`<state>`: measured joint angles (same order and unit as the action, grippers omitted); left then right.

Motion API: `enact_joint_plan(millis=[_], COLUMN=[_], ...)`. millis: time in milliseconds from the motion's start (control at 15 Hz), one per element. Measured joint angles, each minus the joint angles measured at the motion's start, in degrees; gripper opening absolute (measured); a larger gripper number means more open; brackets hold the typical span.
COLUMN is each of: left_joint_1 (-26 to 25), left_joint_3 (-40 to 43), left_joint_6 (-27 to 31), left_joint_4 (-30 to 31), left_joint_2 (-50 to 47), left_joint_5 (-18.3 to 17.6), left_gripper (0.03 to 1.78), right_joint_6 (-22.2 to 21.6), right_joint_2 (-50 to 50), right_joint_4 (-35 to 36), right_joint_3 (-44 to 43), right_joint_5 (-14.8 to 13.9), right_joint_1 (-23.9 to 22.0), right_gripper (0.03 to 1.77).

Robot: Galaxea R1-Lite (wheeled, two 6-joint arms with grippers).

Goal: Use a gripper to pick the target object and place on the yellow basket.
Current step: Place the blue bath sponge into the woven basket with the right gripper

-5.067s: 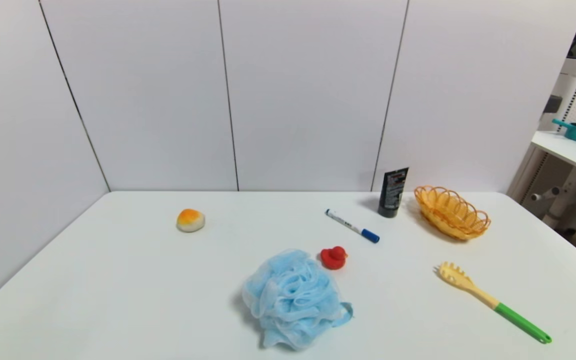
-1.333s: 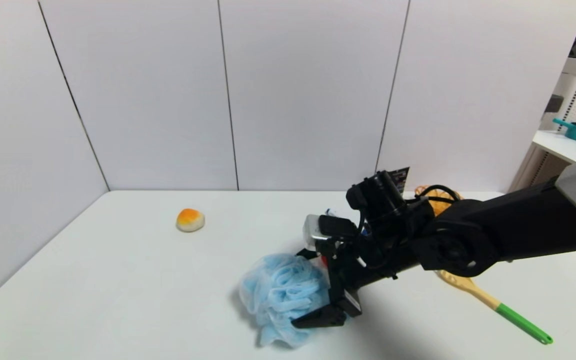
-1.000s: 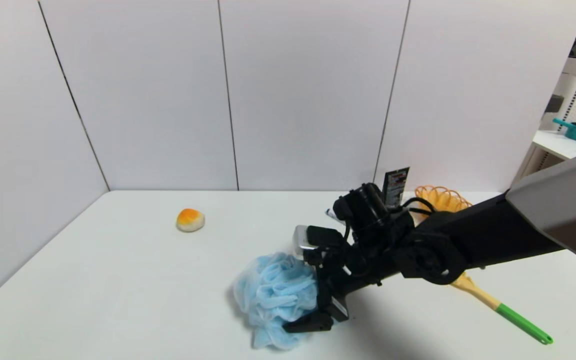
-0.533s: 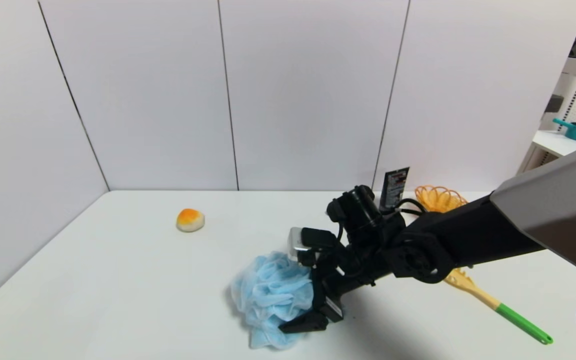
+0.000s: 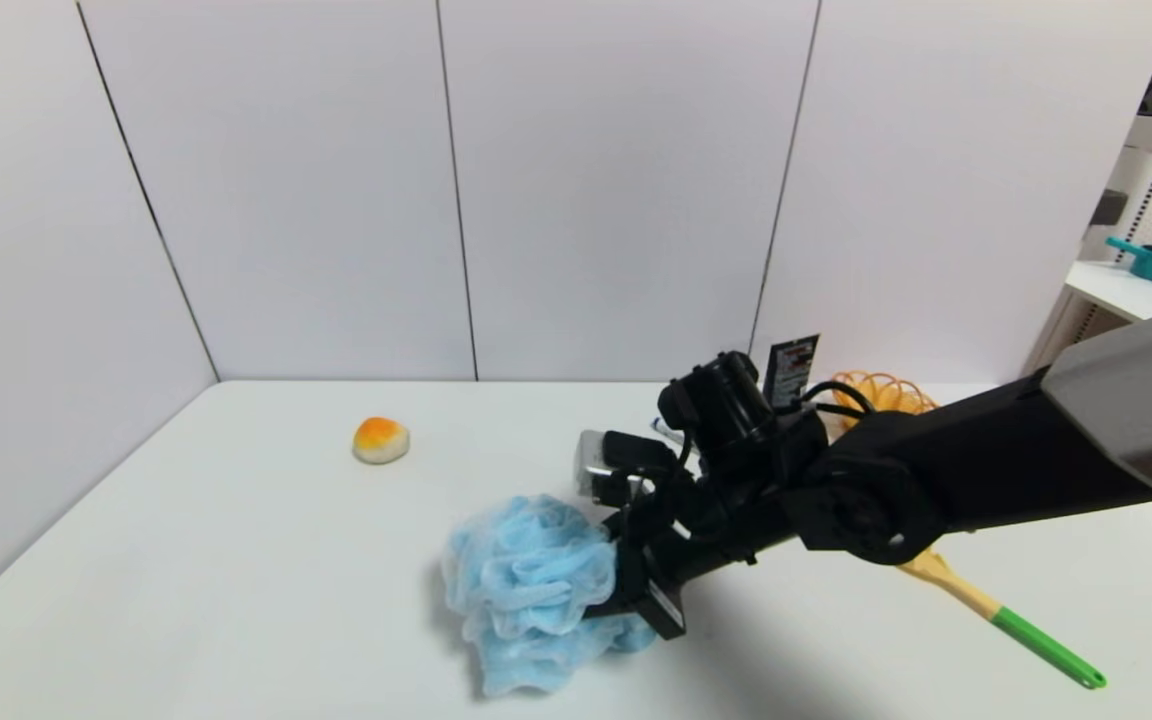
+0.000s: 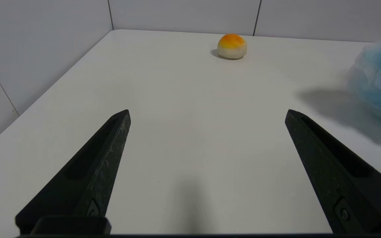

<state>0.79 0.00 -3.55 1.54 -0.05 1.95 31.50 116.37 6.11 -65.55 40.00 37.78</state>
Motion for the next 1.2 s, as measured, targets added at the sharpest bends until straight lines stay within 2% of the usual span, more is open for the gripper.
enact_joint_plan(millis=[67, 200, 333, 667, 1000, 1200], left_joint_1=[-0.02, -0.02, 0.00, 0.00, 0.00, 0.00], left_joint_3=[0.00, 0.00, 0.00, 0.00, 0.00, 0.00], left_joint_6=[0.00, -0.02, -0.02, 0.00, -0.02, 0.00], left_joint_4=[0.02, 0.00, 0.00, 0.00, 0.00, 0.02], left_joint_2=[0.00, 0.00, -0.02, -0.02, -0.02, -0.02], left_joint_5=[0.00, 0.00, 0.02, -0.02, -0.02, 0.02], left_gripper=[1.69, 1.69, 1.69, 1.69, 1.69, 1.69], right_joint_6=[-1.85, -6.40, -9.20, -10.28, -10.12, -10.01], right_joint_2=[-1.49, -5.66, -10.19, -19.82, -21.83, -19.76], right_joint_4=[0.00, 0.01, 0.06, 0.12, 0.52, 1.05], right_joint_3=[0.06, 0.09, -0.11, -0.93, -1.58, -1.71], right_joint_5=[-0.04, -0.12, -0.20, 0.00, -0.20, -0.17], right_joint_1=[-0.13, -1.62, -6.50, -27.20, -48.25, -53.87], right_gripper=[0.41, 0.40, 0.40, 0.38, 0.38, 0.37])
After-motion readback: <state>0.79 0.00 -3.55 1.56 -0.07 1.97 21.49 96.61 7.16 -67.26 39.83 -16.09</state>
